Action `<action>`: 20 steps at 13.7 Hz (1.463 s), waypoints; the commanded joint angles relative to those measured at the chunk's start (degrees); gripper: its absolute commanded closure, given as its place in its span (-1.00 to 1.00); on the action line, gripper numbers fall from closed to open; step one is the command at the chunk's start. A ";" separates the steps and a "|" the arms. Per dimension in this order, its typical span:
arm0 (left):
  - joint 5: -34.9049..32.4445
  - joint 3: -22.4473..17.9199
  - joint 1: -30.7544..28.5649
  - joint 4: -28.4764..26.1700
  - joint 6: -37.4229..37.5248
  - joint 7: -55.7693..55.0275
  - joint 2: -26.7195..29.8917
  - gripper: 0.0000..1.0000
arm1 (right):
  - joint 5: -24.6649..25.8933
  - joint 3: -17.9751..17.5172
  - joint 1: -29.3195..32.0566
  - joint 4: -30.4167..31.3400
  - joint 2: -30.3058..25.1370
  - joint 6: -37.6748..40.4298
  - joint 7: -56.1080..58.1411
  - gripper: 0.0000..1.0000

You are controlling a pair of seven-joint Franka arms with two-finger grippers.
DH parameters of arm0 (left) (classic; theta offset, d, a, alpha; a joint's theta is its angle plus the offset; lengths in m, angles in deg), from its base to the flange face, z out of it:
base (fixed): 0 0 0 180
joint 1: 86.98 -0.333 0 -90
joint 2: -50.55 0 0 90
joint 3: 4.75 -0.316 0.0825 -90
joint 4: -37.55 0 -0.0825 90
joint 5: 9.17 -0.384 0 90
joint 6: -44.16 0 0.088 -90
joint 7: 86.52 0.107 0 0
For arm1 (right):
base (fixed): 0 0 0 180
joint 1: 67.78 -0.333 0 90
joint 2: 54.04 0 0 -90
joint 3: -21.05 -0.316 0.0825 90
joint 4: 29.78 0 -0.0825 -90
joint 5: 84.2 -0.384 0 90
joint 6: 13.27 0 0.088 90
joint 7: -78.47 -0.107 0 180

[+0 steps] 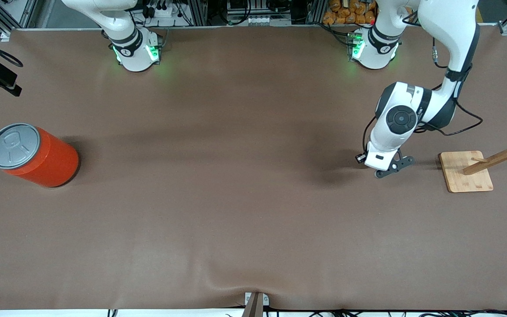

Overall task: Flip cup
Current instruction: 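Lower the cup upright onto the table beside the wooden stand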

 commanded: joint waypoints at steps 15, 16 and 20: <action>-1.81 -0.41 -3.97 4.95 -1.39 -0.97 -2.21 -1.00 | 0.93 -0.62 -0.31 -1.22 0.33 0.98 -0.61 -1.00; -1.72 -0.41 -4.06 6.00 -0.69 -1.06 -1.69 -1.00 | 0.93 -0.62 -0.31 -1.22 0.33 0.98 -0.61 -1.00; -1.03 0.21 -3.62 15.64 16.05 3.13 5.51 -1.00 | 0.85 -0.62 -0.31 -1.22 0.33 1.07 -0.61 -1.00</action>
